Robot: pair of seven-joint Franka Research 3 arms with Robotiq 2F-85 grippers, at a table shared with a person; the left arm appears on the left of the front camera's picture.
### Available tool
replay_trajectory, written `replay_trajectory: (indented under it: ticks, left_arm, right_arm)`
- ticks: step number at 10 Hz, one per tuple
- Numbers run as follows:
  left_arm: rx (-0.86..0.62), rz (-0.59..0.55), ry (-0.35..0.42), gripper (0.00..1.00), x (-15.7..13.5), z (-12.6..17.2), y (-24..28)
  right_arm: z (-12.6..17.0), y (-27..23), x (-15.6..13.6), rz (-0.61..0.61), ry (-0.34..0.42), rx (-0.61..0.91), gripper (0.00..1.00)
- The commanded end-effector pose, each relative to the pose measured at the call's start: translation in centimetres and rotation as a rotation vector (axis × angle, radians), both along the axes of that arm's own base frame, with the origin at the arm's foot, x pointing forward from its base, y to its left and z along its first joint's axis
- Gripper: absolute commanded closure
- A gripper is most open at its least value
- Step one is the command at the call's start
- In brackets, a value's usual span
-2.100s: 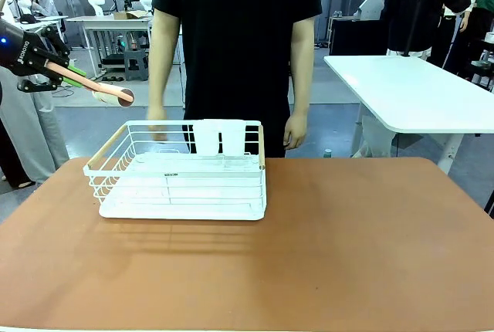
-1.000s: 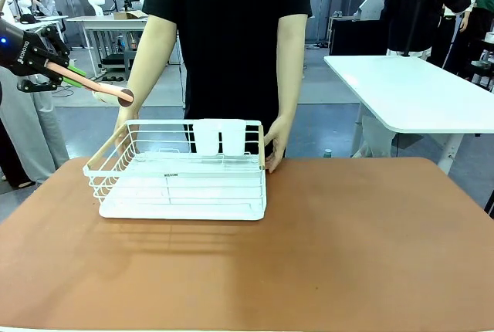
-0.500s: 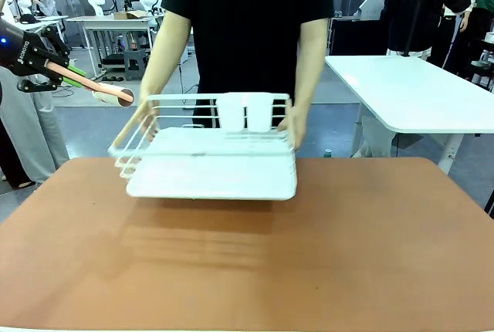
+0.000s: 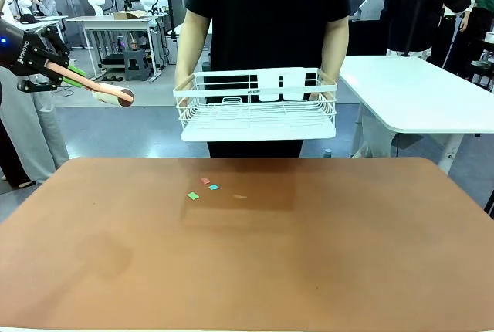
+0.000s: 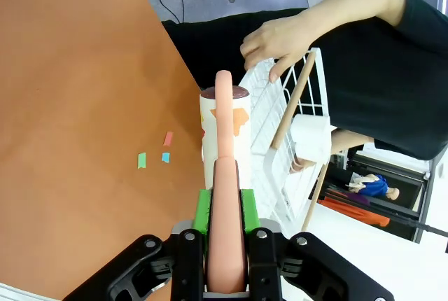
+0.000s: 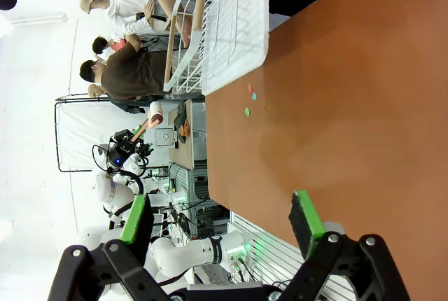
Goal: Clean the table.
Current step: Clean the table with the Lint Roller when the human lifts the Dish drying rack.
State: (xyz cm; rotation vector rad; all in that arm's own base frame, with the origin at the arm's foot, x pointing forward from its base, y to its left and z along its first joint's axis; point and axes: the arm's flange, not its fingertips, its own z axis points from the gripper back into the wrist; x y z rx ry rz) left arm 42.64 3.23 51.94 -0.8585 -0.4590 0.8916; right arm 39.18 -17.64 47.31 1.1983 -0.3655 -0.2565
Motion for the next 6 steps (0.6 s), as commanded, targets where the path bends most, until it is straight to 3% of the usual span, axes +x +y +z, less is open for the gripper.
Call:
replay_trajectory:
  ticks: [1,5,6]
  left_arm:
    - [-0.003,0.004,0.003,1.00,-0.01,0.08,-0.05]
    - [-0.003,0.004,0.003,1.00,-0.01,0.08,-0.05]
    - [0.000,0.000,0.000,0.79,0.00,0.00,0.00]
  right_arm:
    - [0.21,0.01,-0.08,0.008,-0.009,0.006,0.00]
    - [0.21,0.01,-0.08,0.008,-0.009,0.006,0.00]
    - [0.21,0.01,-0.08,0.008,-0.009,0.006,0.00]
